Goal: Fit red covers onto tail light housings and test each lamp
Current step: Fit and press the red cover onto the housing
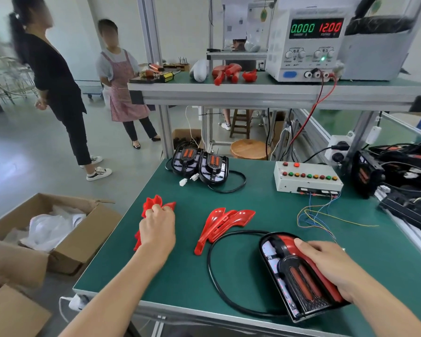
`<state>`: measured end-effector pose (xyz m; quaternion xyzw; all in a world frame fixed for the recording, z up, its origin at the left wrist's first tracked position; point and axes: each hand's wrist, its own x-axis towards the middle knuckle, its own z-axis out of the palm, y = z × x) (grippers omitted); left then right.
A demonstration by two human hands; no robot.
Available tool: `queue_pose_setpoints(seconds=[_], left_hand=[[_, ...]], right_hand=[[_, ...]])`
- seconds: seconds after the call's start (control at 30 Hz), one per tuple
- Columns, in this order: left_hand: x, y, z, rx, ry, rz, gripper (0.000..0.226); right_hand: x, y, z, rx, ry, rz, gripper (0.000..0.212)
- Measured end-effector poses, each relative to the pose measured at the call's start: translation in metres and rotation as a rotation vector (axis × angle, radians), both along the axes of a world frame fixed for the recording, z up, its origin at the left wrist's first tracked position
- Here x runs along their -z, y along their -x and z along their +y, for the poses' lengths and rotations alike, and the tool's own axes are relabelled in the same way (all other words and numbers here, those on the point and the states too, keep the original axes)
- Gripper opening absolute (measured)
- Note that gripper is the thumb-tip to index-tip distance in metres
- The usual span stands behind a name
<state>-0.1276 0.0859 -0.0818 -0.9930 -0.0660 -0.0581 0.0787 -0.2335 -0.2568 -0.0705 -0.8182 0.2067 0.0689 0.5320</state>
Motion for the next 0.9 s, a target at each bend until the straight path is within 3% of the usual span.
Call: queue_pose_setpoints(seconds=[0.2, 0.33, 0.43, 0.57, 0.67, 0.73, 0.9], left_hand=[[-0.002, -0.004, -0.003, 0.037, -0.013, -0.001, 0.032], [-0.015, 0.004, -0.011, 0.168, 0.182, -0.160, 0.025], [-0.034, 0.022, -0.028, 0.294, 0.772, -0.238, 0.009], [-0.042, 0.041, -0.075, 0.228, 1.684, 0.073, 0.018], [-0.040, 0.050, -0.115, -0.017, 2.086, 0.308, 0.024], [-0.035, 0.056, -0.138, -0.119, 2.096, 0.359, 0.021], [-0.019, 0.071, -0.173, 0.030, 1.853, 0.296, 0.012]], right_hand=[[0.001, -0.001, -0.001, -0.029, -0.007, 0.019, 0.040], [0.002, -0.003, -0.002, -0.032, -0.051, 0.037, 0.040], [0.004, -0.004, -0.002, -0.010, -0.117, 0.050, 0.040], [0.004, -0.002, -0.003, 0.029, -0.166, 0.061, 0.049], [0.004, -0.001, -0.001, 0.072, -0.171, 0.043, 0.052], [0.006, -0.002, 0.000, 0.099, -0.146, 0.031, 0.052], [0.008, 0.000, 0.002, 0.175, -0.140, -0.023, 0.050]])
